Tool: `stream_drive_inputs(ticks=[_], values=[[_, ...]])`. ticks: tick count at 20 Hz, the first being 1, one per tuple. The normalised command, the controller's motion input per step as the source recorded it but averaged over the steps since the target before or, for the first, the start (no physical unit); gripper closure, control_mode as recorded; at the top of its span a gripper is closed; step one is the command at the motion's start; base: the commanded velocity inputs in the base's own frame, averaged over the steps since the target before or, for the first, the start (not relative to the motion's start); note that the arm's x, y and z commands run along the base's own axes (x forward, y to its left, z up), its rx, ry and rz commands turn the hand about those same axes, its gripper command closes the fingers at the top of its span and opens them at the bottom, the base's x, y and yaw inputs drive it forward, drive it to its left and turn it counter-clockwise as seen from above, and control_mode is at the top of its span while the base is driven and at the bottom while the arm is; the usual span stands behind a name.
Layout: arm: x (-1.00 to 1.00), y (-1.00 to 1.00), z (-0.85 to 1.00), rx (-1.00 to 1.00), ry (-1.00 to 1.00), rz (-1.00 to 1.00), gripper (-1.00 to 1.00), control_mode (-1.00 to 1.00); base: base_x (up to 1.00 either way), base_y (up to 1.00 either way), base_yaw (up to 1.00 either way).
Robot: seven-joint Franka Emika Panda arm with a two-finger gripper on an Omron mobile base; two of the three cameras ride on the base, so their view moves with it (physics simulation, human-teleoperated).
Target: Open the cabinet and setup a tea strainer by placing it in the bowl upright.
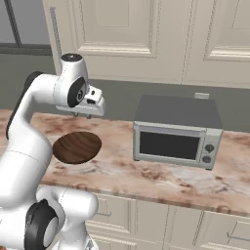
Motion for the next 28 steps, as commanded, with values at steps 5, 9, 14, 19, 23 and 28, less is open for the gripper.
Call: stream_drive_inputs(ticks=[5,9,14,19,23,28], values=[[0.00,0.03,0.00,0.00,0.00,0.00,-1.00,-1.00,0.00,0.00,0.00],[0.00,0.21,0.33,-0.09,-0.24,0.00,-1.00,-1.00,0.00,0.00,0.00],[-0.02,0.18,0.62,-0.07,-0.33,0.00,-1.00,-1.00,0.00,0.00,0.00],[-0.09,0.15,0.66,-0.03,-0.33,0.00,-1.00,-1.00,0.00,0.00,0.00],[-0.31,0.23,0.70,0.00,-0.27,-0.03,-1.00,-1.00,0.00,0.00,0.00],[-0.13,0.19,0.57,0.06,-0.14,-0.01,-1.00,-1.00,0.00,0.00,0.00]])
